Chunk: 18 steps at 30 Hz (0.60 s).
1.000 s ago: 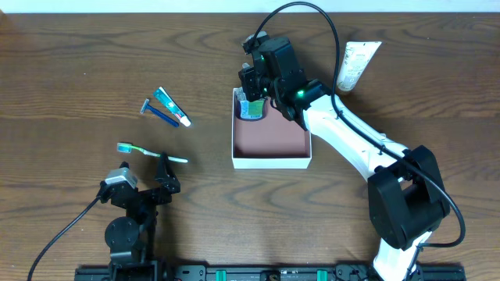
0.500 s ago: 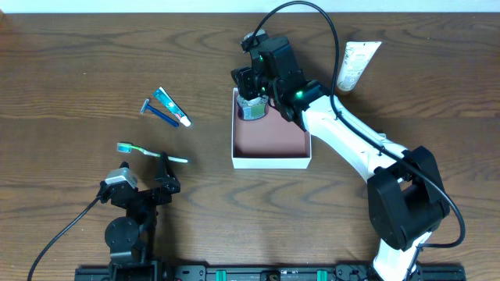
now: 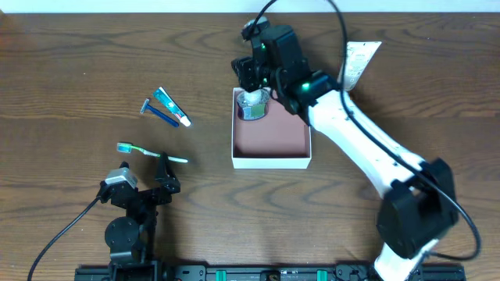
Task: Pack container
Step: 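Carry the soap bottle into the box and release it upright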
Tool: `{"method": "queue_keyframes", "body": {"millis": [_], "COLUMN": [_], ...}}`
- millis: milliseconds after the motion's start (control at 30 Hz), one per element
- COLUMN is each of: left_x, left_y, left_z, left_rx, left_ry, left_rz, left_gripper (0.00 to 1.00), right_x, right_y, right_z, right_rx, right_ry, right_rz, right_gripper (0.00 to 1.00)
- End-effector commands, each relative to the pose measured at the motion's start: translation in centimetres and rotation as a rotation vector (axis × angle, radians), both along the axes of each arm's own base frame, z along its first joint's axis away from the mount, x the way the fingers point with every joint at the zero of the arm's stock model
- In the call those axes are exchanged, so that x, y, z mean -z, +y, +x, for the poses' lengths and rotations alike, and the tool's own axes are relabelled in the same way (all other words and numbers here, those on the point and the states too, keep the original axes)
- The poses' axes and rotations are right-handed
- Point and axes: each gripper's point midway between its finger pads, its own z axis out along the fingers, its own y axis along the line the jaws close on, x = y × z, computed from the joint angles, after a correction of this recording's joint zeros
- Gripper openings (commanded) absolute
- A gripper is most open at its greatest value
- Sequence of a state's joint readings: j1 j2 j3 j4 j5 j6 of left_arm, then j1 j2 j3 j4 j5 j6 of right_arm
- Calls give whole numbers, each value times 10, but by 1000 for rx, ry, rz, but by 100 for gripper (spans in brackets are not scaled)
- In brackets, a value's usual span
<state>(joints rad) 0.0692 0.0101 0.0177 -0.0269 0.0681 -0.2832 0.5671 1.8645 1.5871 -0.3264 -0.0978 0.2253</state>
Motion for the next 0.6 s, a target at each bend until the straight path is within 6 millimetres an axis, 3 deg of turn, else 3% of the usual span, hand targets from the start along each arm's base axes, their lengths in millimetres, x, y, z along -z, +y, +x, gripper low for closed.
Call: {"method": "queue_keyframes", "body": {"millis": [0, 133, 333, 467, 567], "left_x": [15, 15, 15, 15, 15], "left_y": [-3, -3, -3, -3, -3], "left_z": [-1, -1, -1, -1, -1], "left_rx": [16, 16, 16, 16, 16], "left_ry": [47, 48, 48, 48, 48], "left_rz": [12, 12, 12, 12, 12], "left_gripper": [98, 98, 98, 98, 98], "right_x": [-48, -40, 3, 26, 39], "right_y": [-9, -20, -34, -36, -33], "right_z": [-11, -29, -54, -65, -71], "right_rx": [28, 39, 49, 40, 26], "right_ry": [-68, 18, 195, 255, 267], "right_rz": [12, -25, -126, -170, -182], "right_gripper": [49, 33, 11, 2, 2]}}
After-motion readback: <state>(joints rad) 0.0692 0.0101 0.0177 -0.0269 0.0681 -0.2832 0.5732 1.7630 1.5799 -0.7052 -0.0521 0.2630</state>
